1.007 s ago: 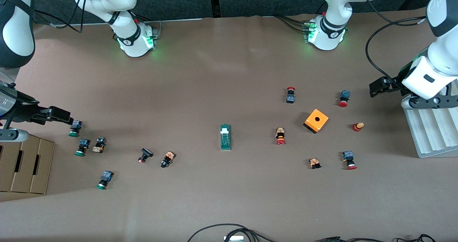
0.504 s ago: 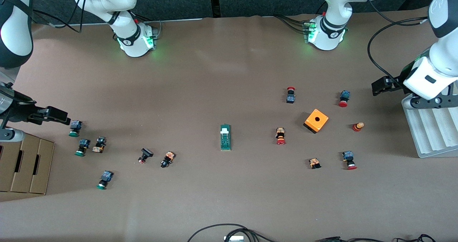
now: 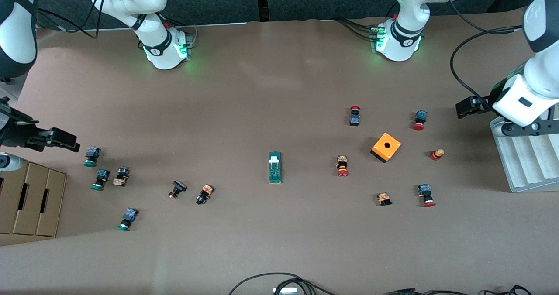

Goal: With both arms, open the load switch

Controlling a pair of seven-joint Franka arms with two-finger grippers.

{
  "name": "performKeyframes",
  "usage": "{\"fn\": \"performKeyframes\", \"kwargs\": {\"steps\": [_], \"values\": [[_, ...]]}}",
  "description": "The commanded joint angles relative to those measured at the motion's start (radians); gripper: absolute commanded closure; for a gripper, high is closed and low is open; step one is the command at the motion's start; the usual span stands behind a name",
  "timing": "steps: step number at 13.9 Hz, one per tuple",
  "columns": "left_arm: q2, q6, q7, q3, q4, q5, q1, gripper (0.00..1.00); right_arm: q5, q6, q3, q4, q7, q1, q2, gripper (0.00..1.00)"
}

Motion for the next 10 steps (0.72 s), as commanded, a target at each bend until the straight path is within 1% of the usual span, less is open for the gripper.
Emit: {"fn": "performKeyframes", "kwargs": {"steps": [1, 3, 5, 6, 10], "values": [[0.014, -0.011, -0.006, -0.003, 0.075, 0.014, -0.001, 0.00, -0.008, 0.002, 0.003, 0.006, -0.008, -0.006, -0.002, 0.00], [0.020, -0.014, -0.006, -0.003, 0.084, 0.013, -0.003, 0.00, 0.019, -0.002, 0.002, 0.006, -0.008, -0.004, -0.002, 0.00], [0.045, -0.011, -0.009, -0.002, 0.092, 0.013, 0.000, 0.00, 0.019, -0.004, 0.002, 0.006, -0.008, -0.003, -0.002, 0.00], [0.045, -0.011, -0.010, -0.002, 0.104, 0.007, 0.002, 0.00, 0.019, -0.004, 0.002, 0.006, -0.008, -0.004, -0.002, 0.00], [0.045, -0.014, -0.010, 0.000, 0.104, 0.007, 0.004, 0.00, 0.019, -0.004, 0.002, 0.005, -0.009, -0.006, -0.002, 0.00]]}}
